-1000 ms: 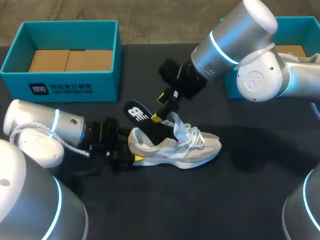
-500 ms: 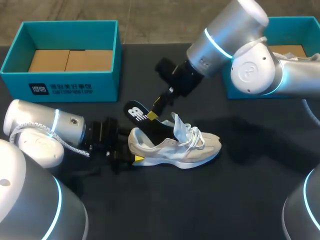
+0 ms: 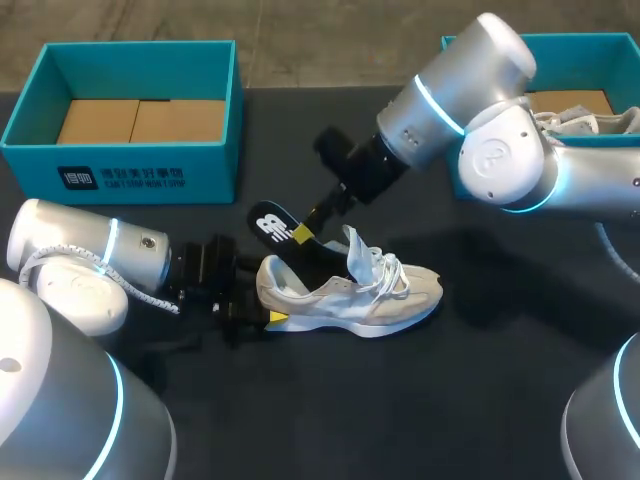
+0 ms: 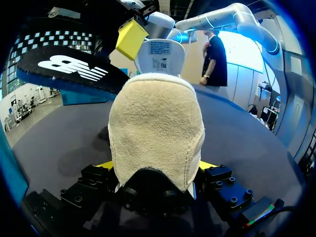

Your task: Take the shoe out of the shoebox, open the shoe tongue, remove and reinsert the insole, then place the shoe into the shoebox

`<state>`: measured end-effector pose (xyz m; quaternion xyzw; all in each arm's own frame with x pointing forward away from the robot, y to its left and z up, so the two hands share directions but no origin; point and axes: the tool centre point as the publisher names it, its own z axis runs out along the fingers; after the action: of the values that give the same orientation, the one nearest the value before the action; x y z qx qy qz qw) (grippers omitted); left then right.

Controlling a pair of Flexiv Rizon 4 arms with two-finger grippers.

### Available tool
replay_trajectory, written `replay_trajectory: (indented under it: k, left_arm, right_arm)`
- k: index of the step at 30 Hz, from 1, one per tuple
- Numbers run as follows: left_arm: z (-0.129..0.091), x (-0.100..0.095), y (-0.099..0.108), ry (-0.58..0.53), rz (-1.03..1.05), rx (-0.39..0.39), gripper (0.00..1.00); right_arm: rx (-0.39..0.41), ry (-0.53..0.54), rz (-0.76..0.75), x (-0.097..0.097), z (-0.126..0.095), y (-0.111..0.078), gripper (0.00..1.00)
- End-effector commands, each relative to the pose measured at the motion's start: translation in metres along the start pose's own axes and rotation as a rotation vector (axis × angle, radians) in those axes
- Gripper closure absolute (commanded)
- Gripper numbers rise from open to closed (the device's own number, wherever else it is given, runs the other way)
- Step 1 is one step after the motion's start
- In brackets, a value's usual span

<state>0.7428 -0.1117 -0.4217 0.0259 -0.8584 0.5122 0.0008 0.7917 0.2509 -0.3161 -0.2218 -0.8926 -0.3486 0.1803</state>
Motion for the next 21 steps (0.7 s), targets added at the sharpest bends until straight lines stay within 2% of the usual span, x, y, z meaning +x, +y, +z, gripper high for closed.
replay_trajectory:
  k: [1, 6, 12, 18, 20, 21]
  left_arm:
    - [0.0, -0.001, 0.002, 0.002, 0.0, -0.004, 1.0]
    - [0.0, -0.001, 0.002, 0.002, 0.0, -0.004, 1.0]
    - [0.0, -0.001, 0.002, 0.002, 0.0, -0.004, 1.0]
    - [0.0, -0.001, 0.002, 0.002, 0.0, -0.004, 1.0]
    - [0.0, -0.001, 0.002, 0.002, 0.0, -0.004, 1.0]
    - [0.0, -0.001, 0.002, 0.002, 0.0, -0.004, 1.0]
  right_arm:
    - [-0.011, 0.012, 0.006, -0.004, 0.013, 0.0, 0.54]
    - [-0.017, 0.021, 0.01, -0.004, 0.017, 0.002, 0.57]
    - [-0.032, 0.022, 0.014, -0.003, 0.019, 0.003, 0.68]
    - [-0.04, 0.053, 0.009, -0.003, 0.027, 0.005, 0.7]
    - [-0.04, 0.057, 0.008, -0.003, 0.029, 0.005, 0.73]
    - [-0.04, 0.059, 0.008, -0.003, 0.029, 0.004, 0.8]
